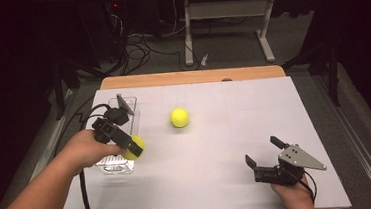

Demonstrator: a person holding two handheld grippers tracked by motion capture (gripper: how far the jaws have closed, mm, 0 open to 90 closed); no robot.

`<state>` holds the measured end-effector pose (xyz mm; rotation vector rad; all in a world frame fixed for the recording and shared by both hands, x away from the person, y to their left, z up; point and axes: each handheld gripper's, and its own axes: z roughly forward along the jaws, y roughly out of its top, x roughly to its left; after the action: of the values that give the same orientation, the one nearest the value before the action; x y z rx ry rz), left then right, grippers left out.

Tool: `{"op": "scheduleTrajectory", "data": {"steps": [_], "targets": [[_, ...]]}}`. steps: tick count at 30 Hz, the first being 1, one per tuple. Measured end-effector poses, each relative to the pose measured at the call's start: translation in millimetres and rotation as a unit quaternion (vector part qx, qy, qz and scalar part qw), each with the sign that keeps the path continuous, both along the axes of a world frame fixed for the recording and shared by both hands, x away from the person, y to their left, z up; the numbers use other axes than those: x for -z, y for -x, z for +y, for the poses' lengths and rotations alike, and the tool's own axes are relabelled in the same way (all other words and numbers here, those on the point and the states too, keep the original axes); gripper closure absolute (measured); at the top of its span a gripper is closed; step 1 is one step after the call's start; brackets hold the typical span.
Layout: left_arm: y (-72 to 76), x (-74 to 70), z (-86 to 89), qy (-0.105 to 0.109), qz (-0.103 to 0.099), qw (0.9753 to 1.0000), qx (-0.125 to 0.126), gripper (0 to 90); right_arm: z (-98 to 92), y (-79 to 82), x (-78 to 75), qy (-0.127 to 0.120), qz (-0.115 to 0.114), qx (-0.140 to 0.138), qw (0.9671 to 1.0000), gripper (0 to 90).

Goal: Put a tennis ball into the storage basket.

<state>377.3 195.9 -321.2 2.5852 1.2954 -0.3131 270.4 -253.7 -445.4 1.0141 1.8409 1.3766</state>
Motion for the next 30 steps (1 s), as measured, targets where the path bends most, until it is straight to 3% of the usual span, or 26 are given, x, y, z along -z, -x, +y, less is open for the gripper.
{"op": "scheduleTrajectory", "data": {"steps": [30], "targets": [[-8.6,8.6,48.1,-0.027,0.003,0.9977,-0.063,26.8,0.1,-0.1,0.2,0.002,-0.001,0.001,1.0000,0.3]]}}
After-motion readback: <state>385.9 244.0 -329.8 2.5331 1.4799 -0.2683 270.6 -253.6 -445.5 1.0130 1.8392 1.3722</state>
